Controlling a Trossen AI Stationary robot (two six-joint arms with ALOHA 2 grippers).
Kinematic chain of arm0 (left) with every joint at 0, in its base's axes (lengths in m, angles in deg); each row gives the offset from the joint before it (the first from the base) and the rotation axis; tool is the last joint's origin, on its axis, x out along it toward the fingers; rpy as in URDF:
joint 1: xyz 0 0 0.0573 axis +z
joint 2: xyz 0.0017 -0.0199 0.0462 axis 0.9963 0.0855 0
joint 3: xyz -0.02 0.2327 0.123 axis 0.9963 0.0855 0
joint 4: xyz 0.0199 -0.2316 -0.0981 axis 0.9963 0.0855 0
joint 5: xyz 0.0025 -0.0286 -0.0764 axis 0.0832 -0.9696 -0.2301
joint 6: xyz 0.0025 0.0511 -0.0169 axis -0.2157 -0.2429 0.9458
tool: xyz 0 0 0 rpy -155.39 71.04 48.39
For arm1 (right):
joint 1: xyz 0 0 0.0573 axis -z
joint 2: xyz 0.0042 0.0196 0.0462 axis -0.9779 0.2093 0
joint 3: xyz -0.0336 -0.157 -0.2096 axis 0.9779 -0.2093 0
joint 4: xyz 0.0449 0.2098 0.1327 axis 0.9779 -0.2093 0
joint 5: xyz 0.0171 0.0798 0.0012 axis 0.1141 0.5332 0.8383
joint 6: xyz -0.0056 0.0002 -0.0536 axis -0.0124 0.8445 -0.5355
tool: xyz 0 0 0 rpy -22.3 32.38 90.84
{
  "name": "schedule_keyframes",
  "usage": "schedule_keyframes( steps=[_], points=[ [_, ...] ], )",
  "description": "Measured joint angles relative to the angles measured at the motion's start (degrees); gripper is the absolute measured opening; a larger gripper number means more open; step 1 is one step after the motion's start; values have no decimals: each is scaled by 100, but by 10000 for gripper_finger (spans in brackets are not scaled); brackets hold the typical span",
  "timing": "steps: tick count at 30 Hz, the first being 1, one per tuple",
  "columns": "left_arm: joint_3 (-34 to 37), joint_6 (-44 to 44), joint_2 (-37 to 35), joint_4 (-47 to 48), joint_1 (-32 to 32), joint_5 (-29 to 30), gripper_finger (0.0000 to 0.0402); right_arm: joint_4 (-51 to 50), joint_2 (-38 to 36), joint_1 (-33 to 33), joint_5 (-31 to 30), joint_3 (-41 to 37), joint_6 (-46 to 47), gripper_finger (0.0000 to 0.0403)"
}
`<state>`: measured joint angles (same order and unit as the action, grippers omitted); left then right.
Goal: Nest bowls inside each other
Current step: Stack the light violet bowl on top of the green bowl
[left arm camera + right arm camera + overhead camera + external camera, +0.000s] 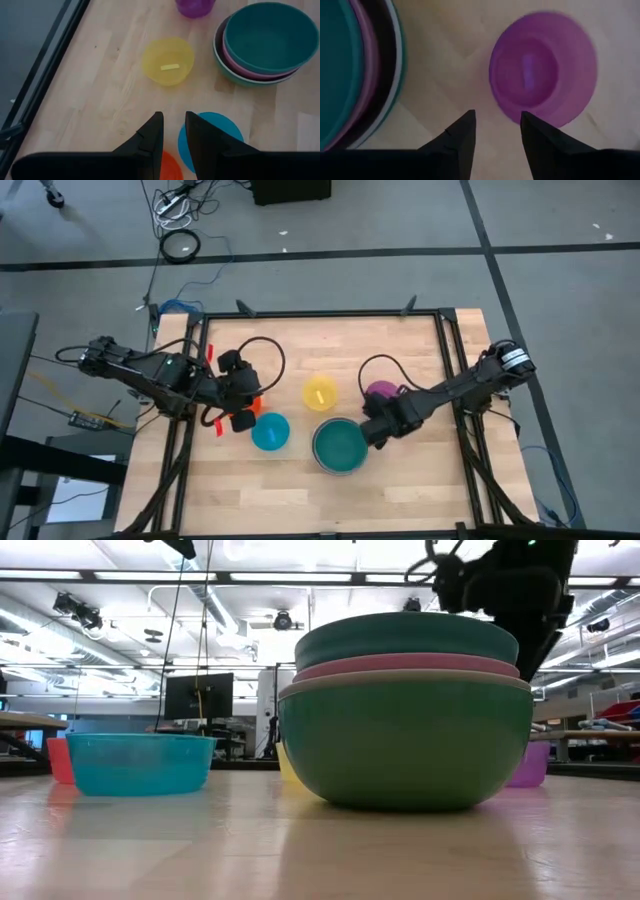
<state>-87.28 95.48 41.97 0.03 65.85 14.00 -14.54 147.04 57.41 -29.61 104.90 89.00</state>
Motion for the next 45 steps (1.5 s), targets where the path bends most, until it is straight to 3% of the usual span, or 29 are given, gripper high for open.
schedule_keyframes(
  steps=[3, 15, 32, 37, 43, 45],
  points=[
    [0, 0, 0, -2, 0, 22, 90, 28, 0, 263, 388, 0, -207, 153],
    [0, 21, 0, -2, 0, 24, 90, 505, 0, 760, 609, -48, -735, 187],
    [0, 17, 0, -3, 0, 47, 90, 2309, 2, 841, 478, -1677, -585, 184],
    [-1, 15, 0, -2, 0, 59, 90, 2447, 2, 872, 460, -1827, -625, 142],
    [0, 9, 0, -4, 0, 122, 90, 2437, 2, 872, 460, -1803, -749, 26],
    [-1, 7, 0, -2, 0, 126, 90, 2406, 2, 872, 395, -1797, -804, 9]
  ],
)
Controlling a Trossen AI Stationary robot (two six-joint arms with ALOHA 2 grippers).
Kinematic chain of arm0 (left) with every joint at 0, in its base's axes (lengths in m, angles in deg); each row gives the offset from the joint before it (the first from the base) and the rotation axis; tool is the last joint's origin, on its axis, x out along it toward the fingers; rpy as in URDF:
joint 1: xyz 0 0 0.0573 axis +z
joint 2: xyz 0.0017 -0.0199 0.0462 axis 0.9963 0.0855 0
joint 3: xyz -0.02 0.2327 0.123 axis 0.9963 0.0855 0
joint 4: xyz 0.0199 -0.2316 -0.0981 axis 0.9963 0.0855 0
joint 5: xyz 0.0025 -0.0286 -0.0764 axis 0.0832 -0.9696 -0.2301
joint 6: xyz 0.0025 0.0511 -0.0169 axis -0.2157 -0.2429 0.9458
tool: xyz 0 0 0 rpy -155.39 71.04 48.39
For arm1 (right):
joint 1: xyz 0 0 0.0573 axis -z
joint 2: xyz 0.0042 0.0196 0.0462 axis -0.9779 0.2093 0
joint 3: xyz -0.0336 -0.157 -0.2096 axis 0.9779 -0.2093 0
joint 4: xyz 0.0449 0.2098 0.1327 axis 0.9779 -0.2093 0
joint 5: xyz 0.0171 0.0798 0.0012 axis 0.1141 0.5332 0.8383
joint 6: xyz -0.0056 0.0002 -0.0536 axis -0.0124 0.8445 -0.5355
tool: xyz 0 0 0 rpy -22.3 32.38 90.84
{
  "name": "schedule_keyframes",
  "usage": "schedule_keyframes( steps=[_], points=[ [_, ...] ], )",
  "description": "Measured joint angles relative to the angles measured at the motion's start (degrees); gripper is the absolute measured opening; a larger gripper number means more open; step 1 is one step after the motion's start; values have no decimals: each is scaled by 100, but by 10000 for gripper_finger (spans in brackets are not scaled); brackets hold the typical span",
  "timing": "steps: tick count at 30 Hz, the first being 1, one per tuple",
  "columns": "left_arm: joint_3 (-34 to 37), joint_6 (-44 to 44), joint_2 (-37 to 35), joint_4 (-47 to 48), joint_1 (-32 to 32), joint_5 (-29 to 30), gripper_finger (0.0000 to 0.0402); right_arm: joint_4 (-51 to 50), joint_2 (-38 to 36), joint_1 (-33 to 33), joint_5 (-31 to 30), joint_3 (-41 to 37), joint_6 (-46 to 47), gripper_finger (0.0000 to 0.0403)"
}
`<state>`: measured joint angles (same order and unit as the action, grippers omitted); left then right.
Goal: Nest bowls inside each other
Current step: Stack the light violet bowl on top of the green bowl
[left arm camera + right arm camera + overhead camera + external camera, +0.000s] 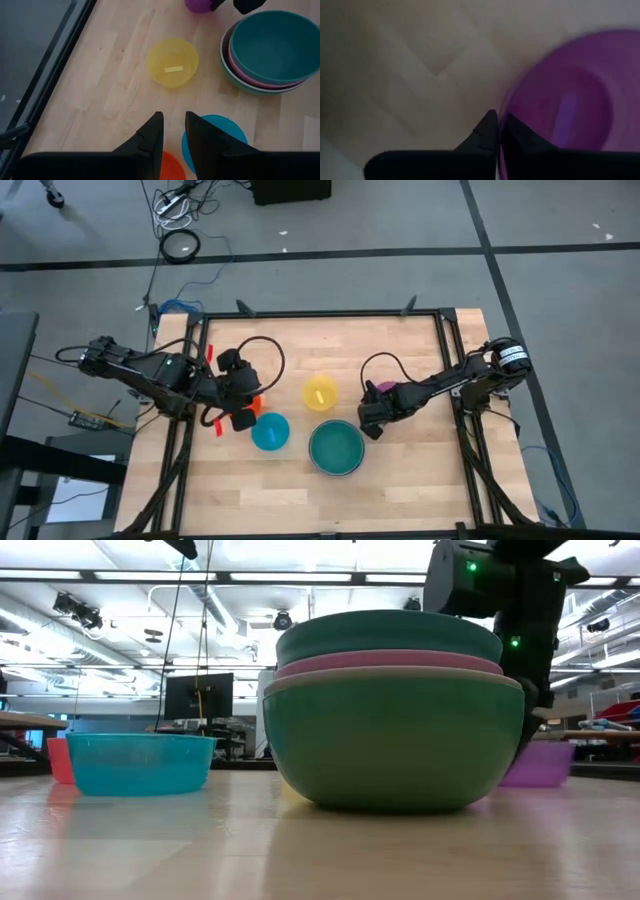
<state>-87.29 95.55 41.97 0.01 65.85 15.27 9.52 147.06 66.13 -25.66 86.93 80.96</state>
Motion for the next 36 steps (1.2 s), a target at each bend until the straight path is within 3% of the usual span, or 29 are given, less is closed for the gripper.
schedule_keyframes(
  steps=[7, 11, 15, 22, 29, 36],
  points=[
    [1, 0, 0, 0, 0, 1, 90, -1325, -207, -114, -936, 823, 120, 2],
    [-1, 0, 0, 3, 0, 27, 90, -1353, -562, -388, -1179, 1606, -73, 1],
    [-1, 0, 0, -2, 2, 49, 90, -199, -684, -789, -707, 2156, -630, 1],
    [-1, 20, 0, -2, 0, 53, 90, 1689, -145, -1412, -46, 2352, -1213, 0],
    [-1, 122, 0, 9, 0, 50, 90, 1839, 197, -1692, 22, 2352, -1078, 6],
    [-1, 126, 0, 9, 0, 50, 90, 1662, 197, -1674, 218, 2352, -792, 89]
  ],
)
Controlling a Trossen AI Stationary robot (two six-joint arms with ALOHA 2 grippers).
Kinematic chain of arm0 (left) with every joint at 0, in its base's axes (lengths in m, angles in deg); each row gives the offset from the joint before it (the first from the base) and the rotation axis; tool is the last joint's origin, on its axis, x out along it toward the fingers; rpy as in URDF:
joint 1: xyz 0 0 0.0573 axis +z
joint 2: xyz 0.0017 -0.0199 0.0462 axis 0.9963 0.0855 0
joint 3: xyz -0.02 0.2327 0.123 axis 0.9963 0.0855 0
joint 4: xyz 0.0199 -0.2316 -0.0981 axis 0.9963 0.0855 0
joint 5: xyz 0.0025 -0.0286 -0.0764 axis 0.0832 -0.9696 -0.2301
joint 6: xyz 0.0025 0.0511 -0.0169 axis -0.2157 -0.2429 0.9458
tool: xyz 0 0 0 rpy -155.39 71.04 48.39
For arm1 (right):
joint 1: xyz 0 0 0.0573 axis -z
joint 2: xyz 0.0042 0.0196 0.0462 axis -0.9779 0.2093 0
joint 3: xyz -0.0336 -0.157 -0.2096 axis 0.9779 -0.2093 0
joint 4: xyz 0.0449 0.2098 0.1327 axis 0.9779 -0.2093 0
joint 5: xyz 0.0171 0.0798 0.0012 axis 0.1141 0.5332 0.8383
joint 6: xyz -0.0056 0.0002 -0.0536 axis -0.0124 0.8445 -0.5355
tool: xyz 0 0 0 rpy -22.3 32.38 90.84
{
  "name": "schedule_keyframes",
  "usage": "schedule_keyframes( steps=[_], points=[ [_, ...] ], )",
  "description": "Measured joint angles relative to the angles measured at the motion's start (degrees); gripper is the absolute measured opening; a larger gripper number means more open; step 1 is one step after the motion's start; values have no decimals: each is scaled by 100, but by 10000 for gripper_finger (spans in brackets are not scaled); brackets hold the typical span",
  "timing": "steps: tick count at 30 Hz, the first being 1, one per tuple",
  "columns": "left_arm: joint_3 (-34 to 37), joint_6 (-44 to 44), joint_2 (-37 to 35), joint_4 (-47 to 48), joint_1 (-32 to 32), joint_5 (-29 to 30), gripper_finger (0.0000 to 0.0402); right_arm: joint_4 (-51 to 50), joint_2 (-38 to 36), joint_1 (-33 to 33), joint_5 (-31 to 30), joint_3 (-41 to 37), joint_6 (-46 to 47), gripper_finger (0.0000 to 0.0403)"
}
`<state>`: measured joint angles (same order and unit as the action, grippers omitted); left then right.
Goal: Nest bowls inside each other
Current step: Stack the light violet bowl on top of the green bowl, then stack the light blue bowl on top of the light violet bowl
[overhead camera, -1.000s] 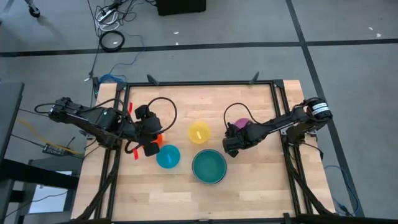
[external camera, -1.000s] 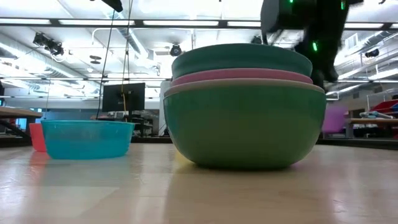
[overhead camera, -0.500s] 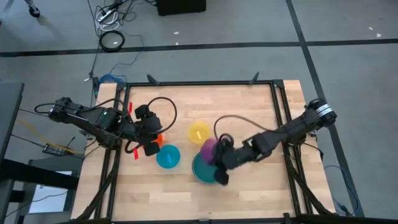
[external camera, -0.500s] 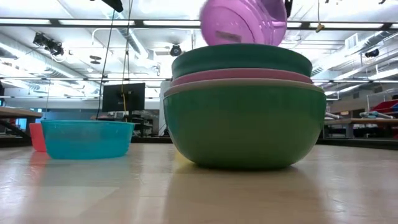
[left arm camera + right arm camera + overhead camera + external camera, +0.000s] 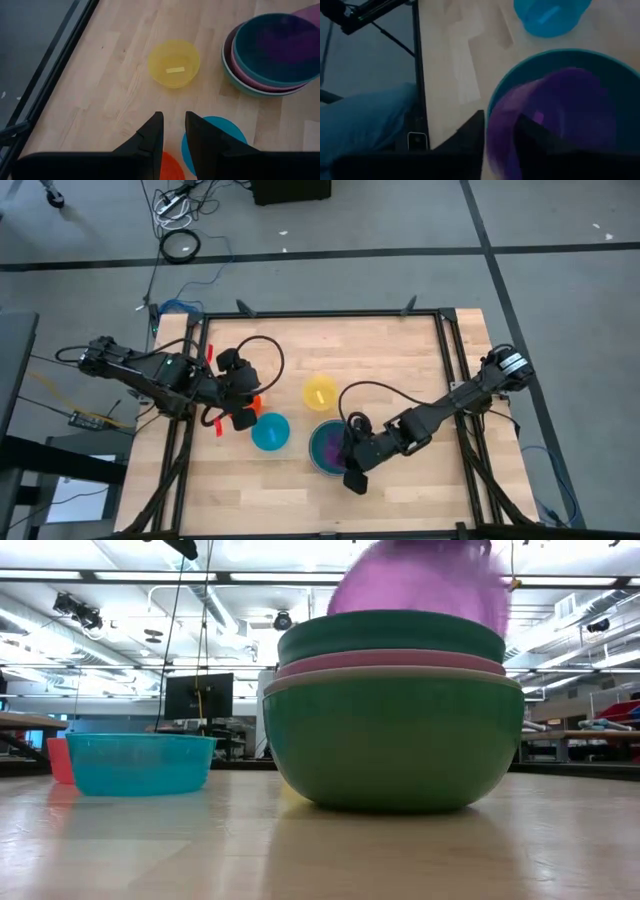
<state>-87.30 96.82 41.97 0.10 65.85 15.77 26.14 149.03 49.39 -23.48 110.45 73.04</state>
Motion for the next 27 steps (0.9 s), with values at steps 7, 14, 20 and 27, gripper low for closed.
schedule_keyframes(
  steps=[7, 14, 20, 27],
  points=[
    [0, 11, 0, -2, 0, -2, 89, -106, -6, 19, 22, 0, 105, 153],
    [6, 225, -2, 160, -178, -844, 89, -1137, -369, -160, -1330, 0, 195, 150],
    [940, -12, -4, -508, -1018, -2098, 90, -2495, -1074, -643, -2821, 0, 1065, 150],
    [2493, 119, 275, -2332, -1594, -1550, 90, -3110, -1615, -1114, -3504, 0, 1878, 150]
  ],
)
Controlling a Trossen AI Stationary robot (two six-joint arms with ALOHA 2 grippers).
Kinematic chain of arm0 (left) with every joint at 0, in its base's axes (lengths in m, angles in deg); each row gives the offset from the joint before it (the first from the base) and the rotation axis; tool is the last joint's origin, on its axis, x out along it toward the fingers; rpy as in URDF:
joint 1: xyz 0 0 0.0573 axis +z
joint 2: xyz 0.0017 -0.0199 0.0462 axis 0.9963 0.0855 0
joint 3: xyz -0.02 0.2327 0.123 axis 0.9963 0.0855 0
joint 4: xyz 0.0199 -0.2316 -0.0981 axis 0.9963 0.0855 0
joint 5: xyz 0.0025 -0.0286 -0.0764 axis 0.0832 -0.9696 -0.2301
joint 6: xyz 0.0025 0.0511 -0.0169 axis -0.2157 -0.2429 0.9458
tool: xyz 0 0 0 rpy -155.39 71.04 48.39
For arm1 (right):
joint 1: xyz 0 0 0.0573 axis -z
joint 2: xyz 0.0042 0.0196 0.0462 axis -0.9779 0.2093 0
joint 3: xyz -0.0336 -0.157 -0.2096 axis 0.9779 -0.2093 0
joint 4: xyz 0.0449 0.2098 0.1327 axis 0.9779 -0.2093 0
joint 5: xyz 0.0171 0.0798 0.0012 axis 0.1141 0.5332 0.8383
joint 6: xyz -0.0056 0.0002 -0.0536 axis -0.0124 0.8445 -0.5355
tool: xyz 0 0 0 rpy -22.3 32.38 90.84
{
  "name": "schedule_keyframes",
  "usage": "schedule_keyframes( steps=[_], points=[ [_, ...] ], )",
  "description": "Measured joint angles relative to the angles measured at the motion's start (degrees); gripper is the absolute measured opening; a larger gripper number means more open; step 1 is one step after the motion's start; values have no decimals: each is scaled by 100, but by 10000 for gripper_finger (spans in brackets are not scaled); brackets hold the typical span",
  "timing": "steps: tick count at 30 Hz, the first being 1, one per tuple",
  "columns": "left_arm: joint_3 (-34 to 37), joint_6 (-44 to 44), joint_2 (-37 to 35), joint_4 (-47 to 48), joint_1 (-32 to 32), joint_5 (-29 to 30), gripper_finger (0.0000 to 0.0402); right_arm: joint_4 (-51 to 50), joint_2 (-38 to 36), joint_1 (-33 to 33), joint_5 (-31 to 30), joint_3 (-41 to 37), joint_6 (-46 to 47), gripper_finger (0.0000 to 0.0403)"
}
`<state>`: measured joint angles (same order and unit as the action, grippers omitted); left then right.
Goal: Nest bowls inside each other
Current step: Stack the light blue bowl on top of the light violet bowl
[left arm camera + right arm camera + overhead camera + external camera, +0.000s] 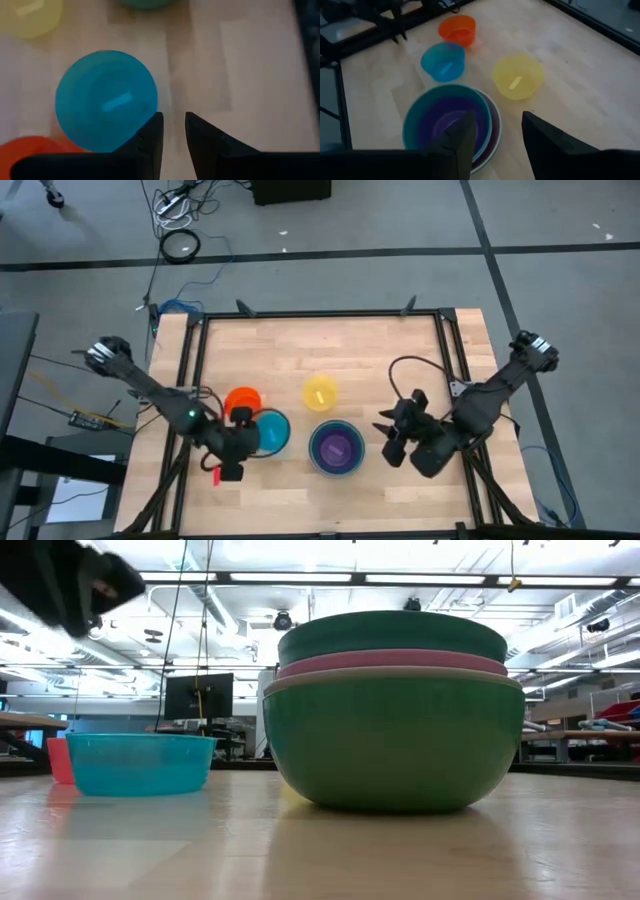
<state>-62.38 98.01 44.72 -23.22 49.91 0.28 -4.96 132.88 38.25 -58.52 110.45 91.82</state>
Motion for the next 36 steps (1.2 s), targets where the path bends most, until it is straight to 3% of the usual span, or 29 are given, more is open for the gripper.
schedule_keyframes(
  steps=[9, 16, 36],
  points=[
    [277, -832, 898, -204, -14, 190, 90, -30, 128, 16, 9, 2, 39, 150],
    [277, -984, 1293, -441, -10, 104, 90, -50, 248, 159, 307, 2, 44, 150],
    [214, -854, 1489, -430, 69, 496, 90, -48, 310, 233, 479, 0, 42, 149]
  ],
)
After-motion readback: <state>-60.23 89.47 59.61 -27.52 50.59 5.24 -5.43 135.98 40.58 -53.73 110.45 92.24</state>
